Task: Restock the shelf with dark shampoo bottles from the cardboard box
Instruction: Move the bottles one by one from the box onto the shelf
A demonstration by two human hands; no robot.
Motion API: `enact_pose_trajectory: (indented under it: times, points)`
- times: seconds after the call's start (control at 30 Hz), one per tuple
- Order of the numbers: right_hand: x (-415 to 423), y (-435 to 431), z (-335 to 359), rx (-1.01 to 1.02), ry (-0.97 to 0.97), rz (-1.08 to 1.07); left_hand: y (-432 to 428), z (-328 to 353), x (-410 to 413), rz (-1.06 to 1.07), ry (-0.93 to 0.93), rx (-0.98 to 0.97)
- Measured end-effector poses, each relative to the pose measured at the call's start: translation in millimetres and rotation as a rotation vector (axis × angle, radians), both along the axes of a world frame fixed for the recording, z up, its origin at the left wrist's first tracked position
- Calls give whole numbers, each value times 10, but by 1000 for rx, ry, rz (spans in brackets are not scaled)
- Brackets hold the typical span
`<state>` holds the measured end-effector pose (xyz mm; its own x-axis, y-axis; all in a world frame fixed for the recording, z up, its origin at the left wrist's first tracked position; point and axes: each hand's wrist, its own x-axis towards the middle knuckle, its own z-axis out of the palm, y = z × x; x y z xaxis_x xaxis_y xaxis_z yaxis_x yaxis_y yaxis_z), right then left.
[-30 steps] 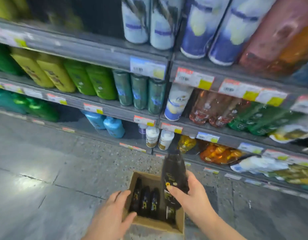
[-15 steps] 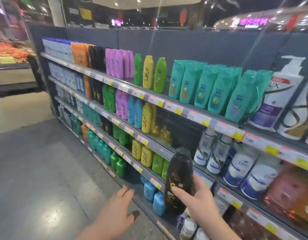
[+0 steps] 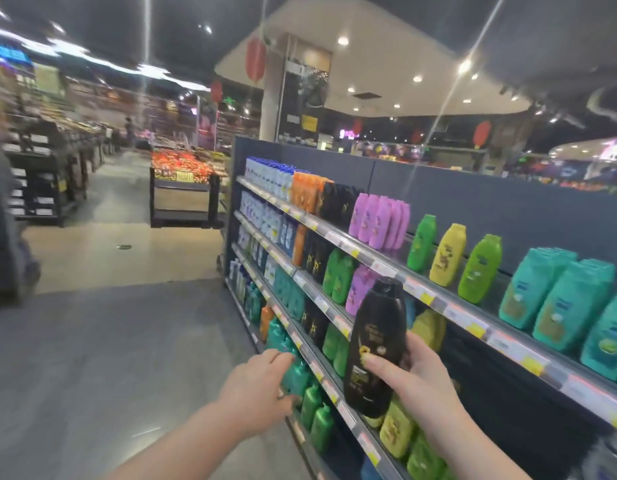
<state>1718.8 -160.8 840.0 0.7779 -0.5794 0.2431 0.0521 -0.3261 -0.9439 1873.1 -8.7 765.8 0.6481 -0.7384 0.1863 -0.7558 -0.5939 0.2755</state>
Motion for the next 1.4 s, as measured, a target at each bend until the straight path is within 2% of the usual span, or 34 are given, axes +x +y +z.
enact_pose_trajectory:
  times: [0.23,0.4,0.6,0.8,1.0,1.4]
  points:
    - [1518,316,-42,28,-2,3,560,72,1504,1,-46,41]
    - [2229,295,-22,79,-18,-74,459,161,2322,-41,-58,40]
    - [2847,-162,33,30,-36,-141,-163,96,2956,-148,-5,50]
    - [3811,-1014,-2,32,-84,-178,-867,62,3928,-158,-45,47]
    - [4777,-2032,159,-1,-104,-194,-1948,430,4934,-182,-58,32]
    - [6074,-3324,339,-73,-106,-336,-3388,463,6223,-261,-34,1]
